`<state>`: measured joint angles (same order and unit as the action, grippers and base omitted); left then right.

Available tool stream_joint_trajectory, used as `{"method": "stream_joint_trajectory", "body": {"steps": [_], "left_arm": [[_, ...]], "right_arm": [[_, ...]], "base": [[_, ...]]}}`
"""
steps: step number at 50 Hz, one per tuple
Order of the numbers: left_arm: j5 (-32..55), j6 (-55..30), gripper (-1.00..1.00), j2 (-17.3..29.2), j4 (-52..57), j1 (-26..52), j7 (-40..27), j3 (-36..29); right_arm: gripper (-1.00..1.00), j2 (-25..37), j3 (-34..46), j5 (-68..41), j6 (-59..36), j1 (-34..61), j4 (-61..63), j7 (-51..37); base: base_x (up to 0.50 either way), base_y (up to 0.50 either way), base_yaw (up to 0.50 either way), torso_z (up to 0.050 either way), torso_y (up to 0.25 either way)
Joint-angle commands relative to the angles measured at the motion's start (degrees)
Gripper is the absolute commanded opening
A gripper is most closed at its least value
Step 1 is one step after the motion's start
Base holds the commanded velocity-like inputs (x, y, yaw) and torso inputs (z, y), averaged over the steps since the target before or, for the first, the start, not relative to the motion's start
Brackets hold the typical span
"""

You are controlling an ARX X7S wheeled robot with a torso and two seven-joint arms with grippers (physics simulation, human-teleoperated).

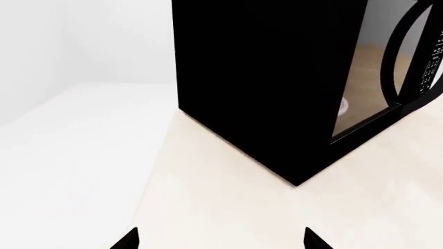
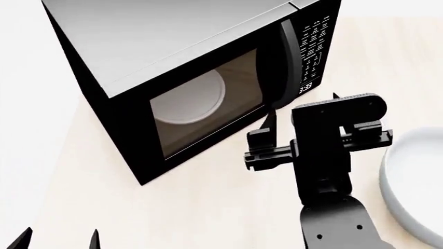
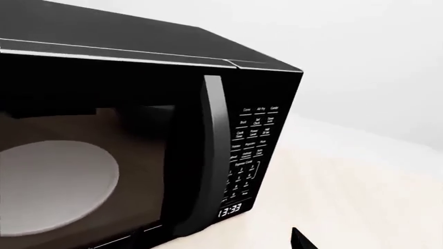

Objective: Open the microwave.

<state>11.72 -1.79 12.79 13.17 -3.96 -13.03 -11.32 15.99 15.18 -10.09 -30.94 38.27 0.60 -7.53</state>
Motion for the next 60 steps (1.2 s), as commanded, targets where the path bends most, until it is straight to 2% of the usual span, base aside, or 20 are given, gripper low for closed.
{"method": "stream_joint_trajectory", "body": {"steps": [1, 25, 29, 37, 60], "left_arm": [[0.57, 0.03, 1.00, 0.48, 0.12, 0.07, -0.36, -0.33], [1.84, -0.23, 1.00, 1.44, 1.46, -0.16, -1.02, -0.20], [1.86, -0.21, 1.00, 1.50, 1.50, -0.11, -1.15, -0.31], [1.96, 0.05, 1.00, 1.67, 1.40, -0.14, -1.28, -0.53], [2.75, 0.00, 1.00, 2.13, 1.31, 0.11, -1.69, -0.90]], "right_arm": [[1.00, -0.81, 1.10, 0.77, 1.03, 6.67, -8.62, 1.17], [1.00, -6.26, 4.34, 3.02, 9.68, 17.79, -30.26, 1.77], [1.00, -6.37, 4.08, 2.43, 9.82, 18.18, -30.94, 2.08], [1.00, -7.72, 4.27, 2.85, 15.16, 20.84, -41.03, 2.20], [1.00, -10.74, 5.24, 3.46, 25.91, 27.55, -60.14, 2.78]], "base": [[0.00, 0.00, 0.00, 0.000, 0.000], [0.00, 0.00, 0.00, 0.000, 0.000], [0.00, 0.00, 0.00, 0.000, 0.000], [0.00, 0.00, 0.00, 0.000, 0.000], [0.00, 0.00, 0.00, 0.000, 0.000]]}}
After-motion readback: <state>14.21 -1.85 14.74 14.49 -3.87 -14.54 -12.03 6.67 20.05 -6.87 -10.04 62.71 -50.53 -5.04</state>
